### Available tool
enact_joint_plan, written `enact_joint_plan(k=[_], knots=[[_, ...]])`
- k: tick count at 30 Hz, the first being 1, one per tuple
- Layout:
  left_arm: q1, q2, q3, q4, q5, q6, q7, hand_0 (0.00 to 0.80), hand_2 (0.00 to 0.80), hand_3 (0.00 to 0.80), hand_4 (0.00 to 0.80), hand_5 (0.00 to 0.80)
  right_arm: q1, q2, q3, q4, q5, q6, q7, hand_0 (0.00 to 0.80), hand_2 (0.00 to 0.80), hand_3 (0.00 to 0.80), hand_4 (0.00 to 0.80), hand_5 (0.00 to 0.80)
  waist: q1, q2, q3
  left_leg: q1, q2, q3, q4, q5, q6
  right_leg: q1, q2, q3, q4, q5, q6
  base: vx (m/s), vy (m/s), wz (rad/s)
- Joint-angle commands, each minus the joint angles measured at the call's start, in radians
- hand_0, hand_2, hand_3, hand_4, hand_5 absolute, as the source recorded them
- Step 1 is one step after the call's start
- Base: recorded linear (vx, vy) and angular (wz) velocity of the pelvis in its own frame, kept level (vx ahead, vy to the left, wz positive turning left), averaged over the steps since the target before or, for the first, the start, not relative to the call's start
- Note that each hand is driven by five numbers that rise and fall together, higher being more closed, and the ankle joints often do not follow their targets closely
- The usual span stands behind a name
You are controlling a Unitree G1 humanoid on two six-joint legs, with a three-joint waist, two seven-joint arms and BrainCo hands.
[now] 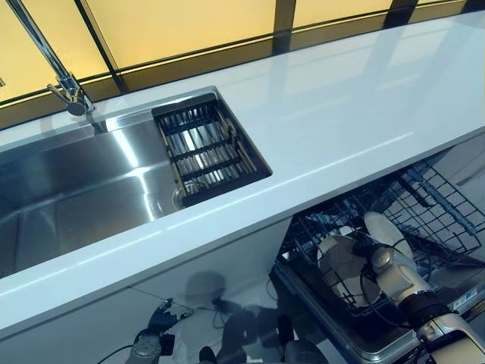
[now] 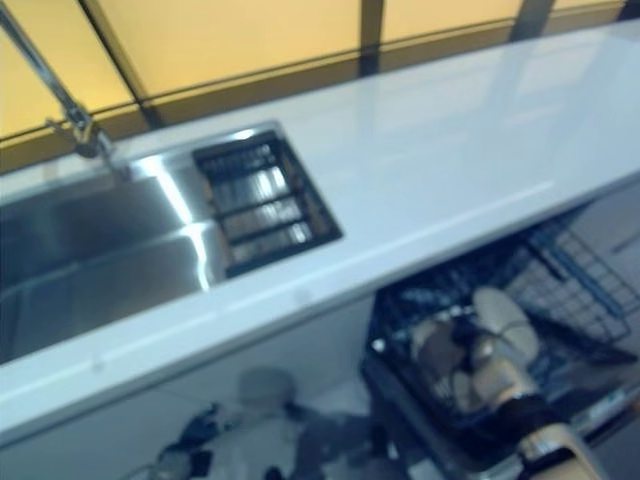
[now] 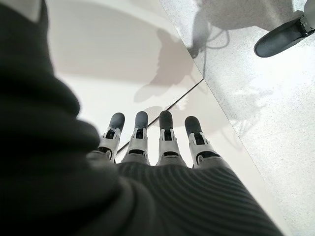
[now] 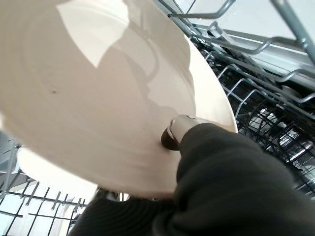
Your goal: Take plates into dishwasher
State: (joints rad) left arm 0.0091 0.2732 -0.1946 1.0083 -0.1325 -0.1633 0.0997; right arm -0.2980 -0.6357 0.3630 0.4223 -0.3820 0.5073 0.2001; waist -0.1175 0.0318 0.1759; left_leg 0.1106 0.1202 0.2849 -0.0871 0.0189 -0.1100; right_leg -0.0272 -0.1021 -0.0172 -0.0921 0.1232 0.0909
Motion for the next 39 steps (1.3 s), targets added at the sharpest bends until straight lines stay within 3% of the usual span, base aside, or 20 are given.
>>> enact_joint_plan(k=[1,2,13,17,24,28,31,34,39], knots=[[-0.074,0.027,-0.035,0.015,0.001,-0.033,0.005,0.000,0.000,0.000,0.000,0.000,-0.123,0.016,0.025,0.041,-0.048,0.004,-0.009,0.643,0.643,0.643,0.643,0.643,0.015,-0.045,0.004,0.033,-0.028,-0.065,0.004,-0.059,0.049,0.002,-0.050,-0.016,0.005,-0.004,0.067,0.000,0.000,0.00],[-0.074,0.025,-0.032,0.014,0.003,-0.033,0.006,0.000,0.000,0.000,0.000,0.000,-0.117,0.011,0.018,0.027,-0.052,0.009,-0.006,0.000,0.000,0.000,0.000,0.000,0.013,-0.047,0.004,0.034,-0.028,-0.063,0.003,-0.059,0.050,0.002,-0.049,-0.013,0.005,-0.004,0.066,0.000,0.000,0.00],[-0.085,0.047,0.006,0.018,0.013,-0.010,0.012,0.000,0.000,0.000,0.000,0.000,-0.070,-0.116,-0.087,-0.153,-0.074,0.009,0.120,0.000,0.000,0.000,0.000,0.000,-0.019,-0.084,0.005,0.044,-0.019,-0.043,0.000,-0.059,0.049,0.001,-0.037,0.008,0.005,0.000,0.070,0.000,0.000,0.00],[-0.088,0.068,0.032,0.028,0.016,-0.005,0.014,0.000,0.000,0.000,0.000,0.000,-0.063,-0.243,-0.162,-0.274,-0.065,0.024,0.243,0.000,0.000,0.000,0.000,0.000,-0.040,-0.110,0.004,0.050,-0.015,-0.029,0.000,-0.059,0.048,-0.001,-0.027,0.024,0.007,0.004,0.071,0.000,0.000,0.00],[-0.070,0.101,0.079,0.066,0.058,-0.012,-0.002,0.000,0.000,0.000,0.000,0.000,-0.051,-0.426,-0.293,-0.344,0.090,0.023,0.323,0.000,0.000,0.000,0.000,0.000,-0.063,-0.141,-0.018,0.073,-0.006,-0.010,0.005,-0.068,0.052,0.016,-0.013,0.044,0.019,-0.009,0.067,0.036,-0.046,-0.05],[-0.058,0.113,0.092,0.099,0.079,-0.024,0.001,0.000,0.000,0.000,0.000,0.000,-0.025,-0.479,-0.353,-0.362,0.200,0.009,0.278,0.000,0.000,0.000,0.000,0.000,-0.067,-0.151,-0.029,0.090,0.005,-0.006,0.016,-0.076,0.053,0.016,-0.007,0.045,0.045,-0.023,0.061,0.029,-0.127,-0.11],[-0.043,0.115,0.101,0.117,0.076,-0.026,0.012,0.000,0.000,0.000,0.000,0.000,-0.012,-0.500,-0.416,-0.374,0.299,0.010,0.182,0.000,0.000,0.000,0.000,0.000,-0.069,-0.151,-0.029,0.097,0.020,-0.006,0.032,-0.082,0.052,0.015,0.010,0.040,0.089,-0.057,0.046,0.004,-0.168,-0.08],[-0.018,0.108,0.110,0.133,0.059,-0.025,0.042,0.000,0.000,0.000,0.000,0.000,0.015,-0.499,-0.475,-0.372,0.372,-0.001,0.057,0.000,0.000,0.000,0.000,0.000,-0.058,-0.143,-0.026,0.098,0.031,-0.032,0.025,-0.074,0.045,0.026,0.033,0.028,0.117,-0.091,0.027,0.009,-0.198,0.01],[0.091,0.085,0.155,0.172,0.009,-0.058,0.108,0.000,0.000,0.000,0.000,0.000,-0.002,-0.513,-0.559,-0.278,0.493,-0.047,-0.180,0.000,0.000,0.000,0.000,0.000,-0.009,-0.125,-0.015,0.087,0.066,-0.087,0.038,-0.034,-0.001,0.059,0.063,-0.042,0.120,-0.118,-0.010,0.082,-0.195,0.14]])
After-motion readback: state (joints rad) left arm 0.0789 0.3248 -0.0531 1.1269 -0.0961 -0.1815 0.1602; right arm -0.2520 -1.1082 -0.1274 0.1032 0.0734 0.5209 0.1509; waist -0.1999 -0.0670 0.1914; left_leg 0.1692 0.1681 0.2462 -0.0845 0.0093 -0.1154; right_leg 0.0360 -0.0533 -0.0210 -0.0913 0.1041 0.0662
